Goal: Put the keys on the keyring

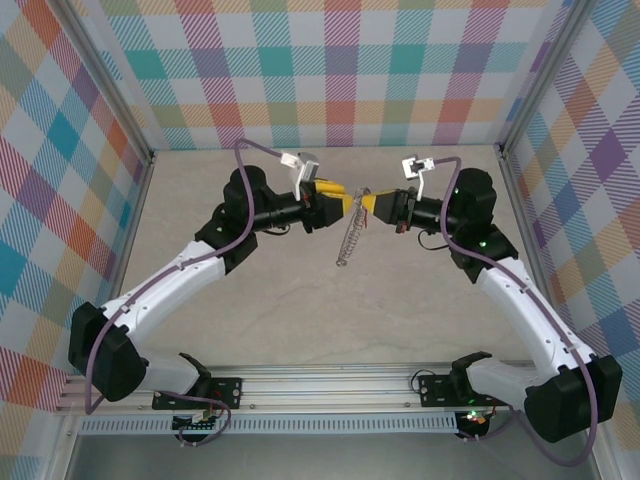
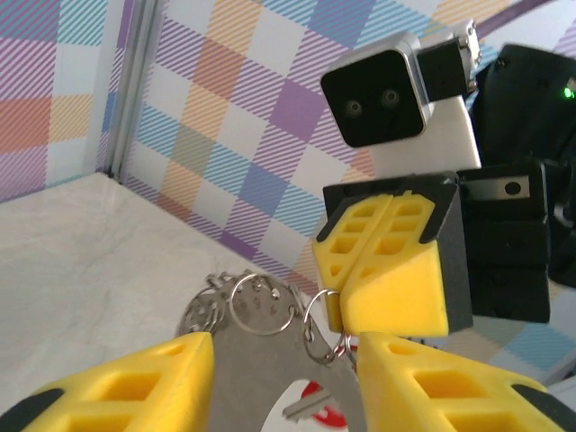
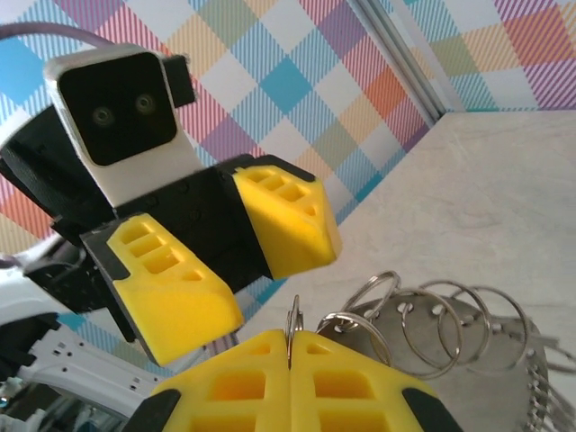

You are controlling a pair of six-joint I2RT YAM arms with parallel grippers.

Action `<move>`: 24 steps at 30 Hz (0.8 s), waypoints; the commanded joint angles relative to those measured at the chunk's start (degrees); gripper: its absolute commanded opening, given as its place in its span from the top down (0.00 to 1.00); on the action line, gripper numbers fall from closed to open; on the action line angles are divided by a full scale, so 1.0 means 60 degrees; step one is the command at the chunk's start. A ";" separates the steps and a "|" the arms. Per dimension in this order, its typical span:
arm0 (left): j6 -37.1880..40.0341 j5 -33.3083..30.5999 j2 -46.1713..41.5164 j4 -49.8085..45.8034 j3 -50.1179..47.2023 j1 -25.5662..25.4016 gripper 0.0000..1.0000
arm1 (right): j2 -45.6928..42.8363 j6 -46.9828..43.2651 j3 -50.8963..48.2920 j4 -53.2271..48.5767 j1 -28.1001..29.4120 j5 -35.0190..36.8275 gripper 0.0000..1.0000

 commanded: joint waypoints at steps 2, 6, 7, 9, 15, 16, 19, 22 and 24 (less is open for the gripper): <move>0.1389 0.1129 -0.0083 -0.2072 0.1288 0.0265 0.50 | 0.0284 -0.2051 0.0946 -0.1864 -0.0163 -0.0168 1.00; 0.2312 0.1921 0.0361 -0.3806 0.2370 0.0441 0.50 | 0.0597 -0.2705 0.1394 -0.2452 -0.0372 -0.0697 1.00; 0.2537 0.2089 0.0489 -0.4175 0.2595 0.0482 0.51 | 0.0693 -0.2808 0.1497 -0.2555 -0.0428 -0.0850 1.00; 0.3030 0.2530 0.0838 -0.5199 0.3181 0.0567 0.58 | 0.0903 -0.2981 0.1737 -0.2772 -0.0505 -0.1308 1.00; 0.4009 0.3189 0.1910 -0.7040 0.4720 0.0702 0.67 | 0.1402 -0.3027 0.2174 -0.3043 -0.0590 -0.2278 1.00; 0.4069 0.3216 0.2008 -0.7161 0.4842 0.0719 0.66 | 0.1420 -0.2990 0.2167 -0.3010 -0.0606 -0.2336 1.00; 0.4154 0.3328 0.2282 -0.7339 0.5143 0.0802 0.65 | 0.1445 -0.2899 0.2109 -0.2893 -0.0609 -0.2491 1.00; 0.4178 0.3492 0.2550 -0.7441 0.5405 0.0850 0.65 | 0.1472 -0.2790 0.2054 -0.2776 -0.0601 -0.2627 1.00; 0.4166 0.3676 0.2732 -0.7537 0.5609 0.0854 0.65 | 0.1497 -0.2739 0.2032 -0.2714 -0.0600 -0.2696 1.00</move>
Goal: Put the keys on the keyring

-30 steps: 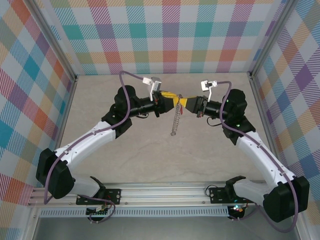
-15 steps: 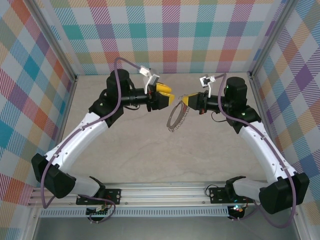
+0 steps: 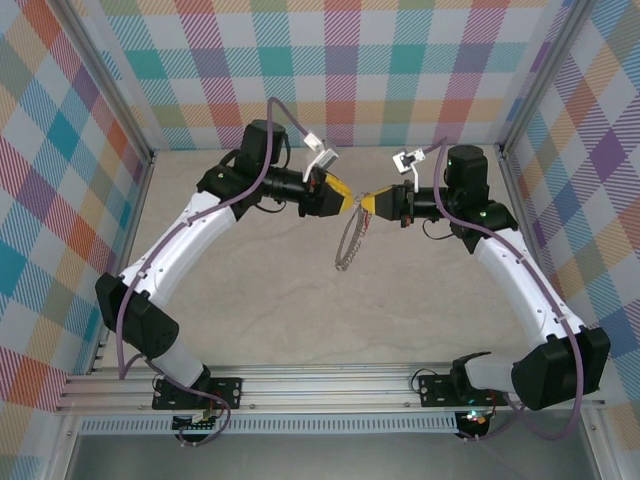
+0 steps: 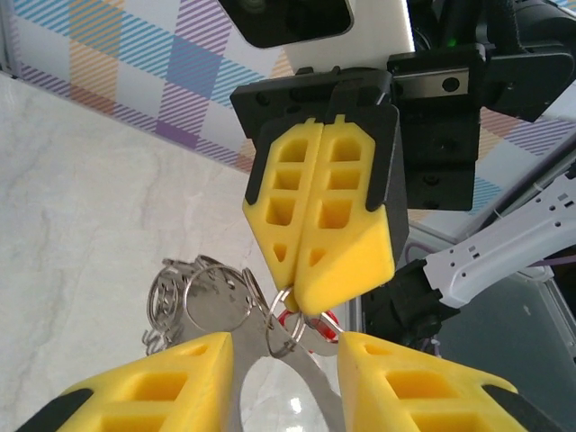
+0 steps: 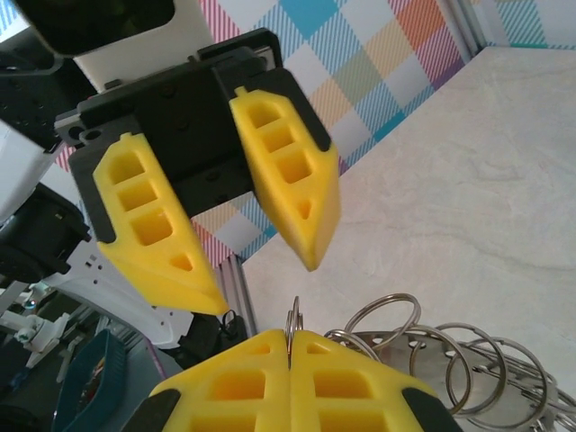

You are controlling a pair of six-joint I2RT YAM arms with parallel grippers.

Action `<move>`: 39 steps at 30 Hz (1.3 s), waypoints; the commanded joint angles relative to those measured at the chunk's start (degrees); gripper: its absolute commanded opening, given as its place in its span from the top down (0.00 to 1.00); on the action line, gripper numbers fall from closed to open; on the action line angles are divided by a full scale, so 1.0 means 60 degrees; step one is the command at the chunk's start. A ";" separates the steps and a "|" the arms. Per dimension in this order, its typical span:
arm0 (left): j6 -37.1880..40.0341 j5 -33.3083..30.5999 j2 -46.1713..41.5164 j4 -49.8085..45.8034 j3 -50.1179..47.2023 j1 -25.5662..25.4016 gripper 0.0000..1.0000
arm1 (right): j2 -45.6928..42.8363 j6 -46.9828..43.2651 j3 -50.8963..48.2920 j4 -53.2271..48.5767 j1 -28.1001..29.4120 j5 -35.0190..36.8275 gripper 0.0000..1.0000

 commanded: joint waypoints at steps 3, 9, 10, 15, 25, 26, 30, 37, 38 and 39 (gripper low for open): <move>0.0275 0.0752 0.0368 -0.0577 0.0798 0.0128 0.65 | 0.0046 0.0022 0.0168 0.0398 -0.0036 -0.0735 1.00; 0.0139 0.1131 0.0593 -0.0578 0.0876 0.0127 0.65 | 0.0062 0.0143 0.0038 0.0591 -0.0034 -0.0761 1.00; 0.0142 0.1189 0.0596 -0.0592 0.0852 0.0119 0.65 | 0.0069 0.0178 0.0017 0.0646 -0.0036 -0.0754 1.00; 0.0128 0.1343 0.0637 -0.0586 0.0717 0.0114 0.65 | 0.0117 0.0341 -0.0066 0.0892 -0.0038 -0.0745 1.00; 0.0085 0.1448 0.0798 -0.0524 0.0749 -0.0015 0.65 | 0.0209 0.0639 -0.0155 0.1299 -0.0043 -0.0750 1.00; 0.0084 0.1464 0.0810 -0.0520 0.0744 -0.0025 0.67 | 0.0224 0.0642 -0.0171 0.1310 -0.0044 -0.0753 1.00; 0.0099 0.1545 0.0863 -0.0524 0.0788 -0.0062 0.72 | 0.0239 0.0670 -0.0203 0.1354 -0.0036 -0.0707 1.00; 0.0081 0.1690 0.0918 -0.0550 0.0817 -0.0164 0.94 | 0.0290 0.0797 -0.0231 0.1512 -0.0036 -0.0709 1.00; 0.0062 0.1689 0.0908 -0.0506 0.0803 -0.0190 1.00 | 0.0296 0.0858 -0.0233 0.1541 -0.0036 -0.0712 1.00; -0.0032 0.1689 0.0890 -0.0390 0.0764 -0.0204 1.00 | 0.0292 0.0908 -0.0246 0.1571 -0.0043 -0.0679 1.00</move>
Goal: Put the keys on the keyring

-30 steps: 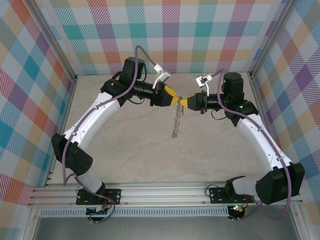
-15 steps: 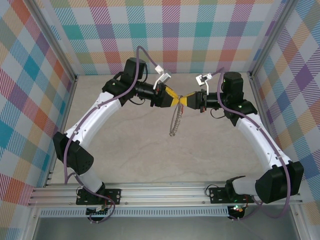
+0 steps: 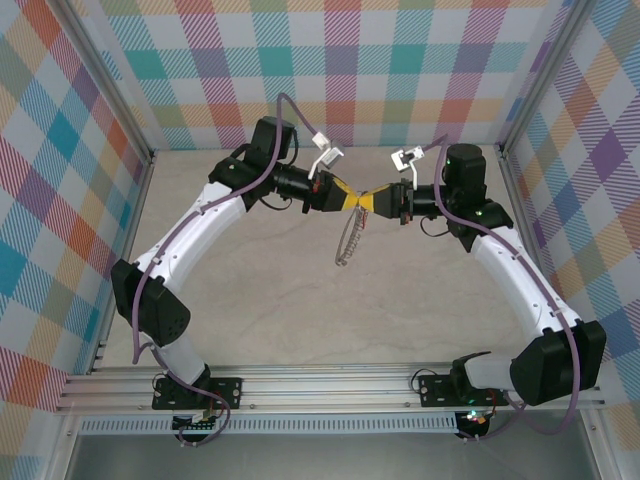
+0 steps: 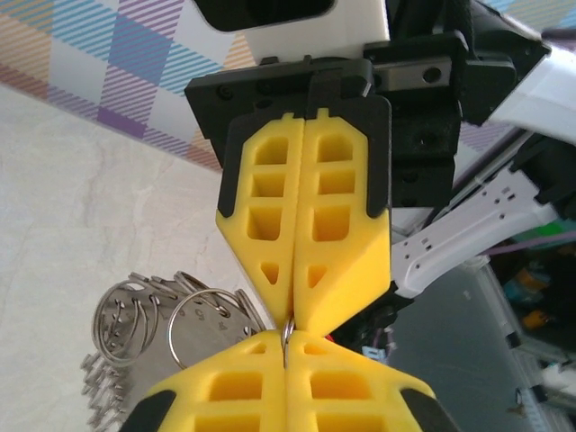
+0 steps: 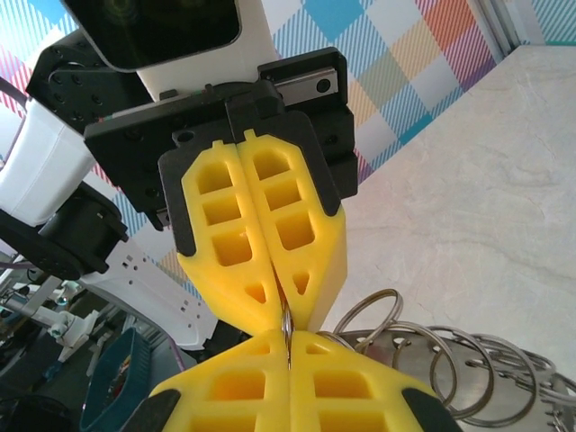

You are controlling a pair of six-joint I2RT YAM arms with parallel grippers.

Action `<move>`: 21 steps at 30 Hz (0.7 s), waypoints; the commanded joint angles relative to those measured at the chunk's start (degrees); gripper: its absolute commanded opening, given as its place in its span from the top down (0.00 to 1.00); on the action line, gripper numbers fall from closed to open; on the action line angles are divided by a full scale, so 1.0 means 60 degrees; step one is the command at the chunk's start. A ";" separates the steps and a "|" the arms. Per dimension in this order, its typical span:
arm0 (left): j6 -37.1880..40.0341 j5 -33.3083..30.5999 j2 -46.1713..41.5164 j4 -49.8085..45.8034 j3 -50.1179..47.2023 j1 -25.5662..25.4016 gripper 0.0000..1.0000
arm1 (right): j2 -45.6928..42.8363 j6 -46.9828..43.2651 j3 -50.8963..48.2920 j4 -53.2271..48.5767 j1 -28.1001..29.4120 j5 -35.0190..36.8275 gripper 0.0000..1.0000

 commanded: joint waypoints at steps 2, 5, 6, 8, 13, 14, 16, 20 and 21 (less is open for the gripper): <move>-0.0496 0.0121 -0.0103 0.0564 -0.0135 -0.0156 1.00 | -0.0011 0.0286 -0.0113 0.0545 -0.0037 0.0014 0.90; -0.1215 -0.0613 -0.0584 0.1817 -0.0922 -0.0161 1.00 | -0.0305 0.0654 -0.0441 0.0906 -0.0132 0.0197 0.80; -0.1453 -0.0798 -0.0790 0.2284 -0.1208 -0.0161 1.00 | -0.0449 0.0824 -0.0594 0.1089 -0.0196 0.0235 0.78; -0.1952 -0.0998 -0.1084 0.3310 -0.1702 -0.0161 1.00 | -0.0701 0.1204 -0.0942 0.1562 -0.0319 0.0279 0.76; -0.3054 -0.1414 -0.1668 0.5050 -0.2652 -0.0161 1.00 | -0.1114 0.1870 -0.1614 0.2351 -0.0428 0.0333 0.71; -0.3229 -0.1448 -0.1766 0.5312 -0.2797 -0.0150 1.00 | -0.1147 0.1950 -0.1713 0.2442 -0.0428 0.0346 0.70; -0.3491 -0.1482 -0.1897 0.5651 -0.3006 -0.0175 1.00 | -0.1154 0.2109 -0.1857 0.2674 -0.0429 0.0384 0.67; -0.3754 -0.1637 -0.2124 0.6117 -0.3340 -0.0220 1.00 | -0.1028 0.2563 -0.1994 0.3287 -0.0429 0.0381 0.63; -0.3806 -0.1639 -0.2159 0.6196 -0.3386 -0.0234 1.00 | -0.0977 0.2678 -0.1999 0.3457 -0.0429 0.0364 0.63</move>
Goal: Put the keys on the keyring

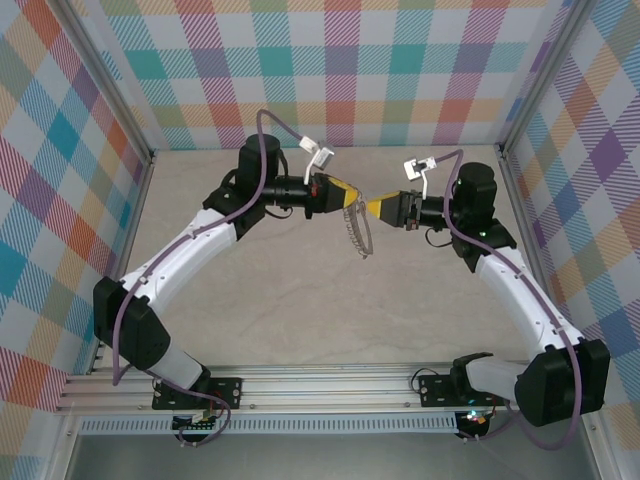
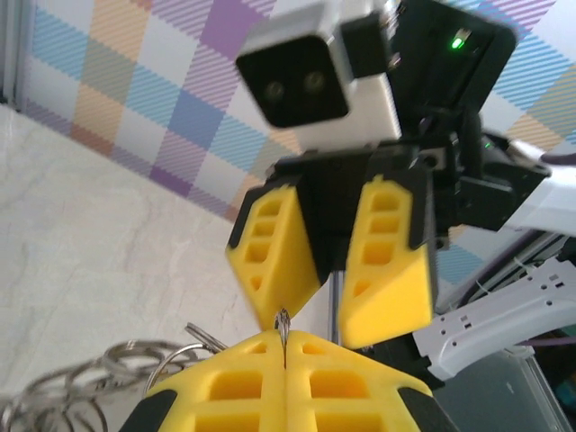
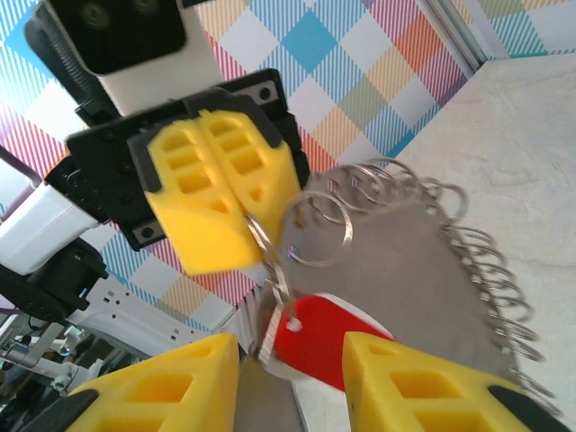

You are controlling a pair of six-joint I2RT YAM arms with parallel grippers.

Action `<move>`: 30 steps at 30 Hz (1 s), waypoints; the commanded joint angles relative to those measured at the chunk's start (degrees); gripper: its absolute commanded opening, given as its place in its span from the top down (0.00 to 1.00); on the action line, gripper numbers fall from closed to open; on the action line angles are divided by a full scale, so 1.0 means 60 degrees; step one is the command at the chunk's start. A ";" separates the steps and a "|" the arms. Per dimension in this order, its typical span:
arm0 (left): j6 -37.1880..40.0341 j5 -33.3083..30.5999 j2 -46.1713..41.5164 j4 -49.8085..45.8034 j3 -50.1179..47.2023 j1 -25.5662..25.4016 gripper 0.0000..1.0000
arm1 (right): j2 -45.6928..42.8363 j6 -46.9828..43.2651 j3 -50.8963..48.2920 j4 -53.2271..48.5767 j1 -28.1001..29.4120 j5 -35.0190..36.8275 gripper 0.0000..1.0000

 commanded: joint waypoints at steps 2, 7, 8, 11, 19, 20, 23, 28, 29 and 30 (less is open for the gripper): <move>-0.0518 -0.0115 -0.0478 0.1164 -0.0220 -0.0087 1.00 | 0.0148 0.0721 -0.0101 0.1346 -0.0049 -0.0032 0.63; -0.0548 -0.0205 -0.0576 0.1259 -0.0321 -0.0162 1.00 | 0.0318 0.1200 -0.0123 0.2005 -0.0040 -0.0095 0.63; -0.0549 -0.0226 -0.0597 0.1272 -0.0341 -0.0173 1.00 | 0.0329 0.1269 -0.0138 0.2092 -0.0028 -0.0127 0.63; -0.0549 -0.0223 -0.0592 0.1274 -0.0375 -0.0191 1.00 | 0.0336 0.1401 -0.0175 0.2288 -0.0030 -0.0222 0.63; -0.0537 -0.0263 -0.0536 0.1318 -0.0369 -0.0279 1.00 | 0.0282 0.1552 -0.0291 0.2511 0.0030 -0.0270 0.71; -0.0548 -0.0277 -0.0539 0.1318 -0.0376 -0.0279 1.00 | 0.0282 0.1580 -0.0313 0.2560 0.0039 -0.0284 0.73; -0.0548 -0.0290 -0.0532 0.1318 -0.0367 -0.0308 1.00 | 0.0282 0.1695 -0.0378 0.2723 0.0072 -0.0310 0.82; -0.0541 -0.0325 -0.0595 0.1332 -0.0441 -0.0323 1.00 | 0.0225 0.1846 -0.0478 0.2881 0.0115 -0.0346 0.84; -0.0548 -0.0310 -0.0592 0.1332 -0.0455 -0.0338 1.00 | 0.0217 0.1853 -0.0493 0.2888 0.0119 -0.0334 0.82; -0.0548 -0.0319 -0.0590 0.1340 -0.0454 -0.0338 1.00 | 0.0201 0.1872 -0.0497 0.2897 0.0131 -0.0332 0.81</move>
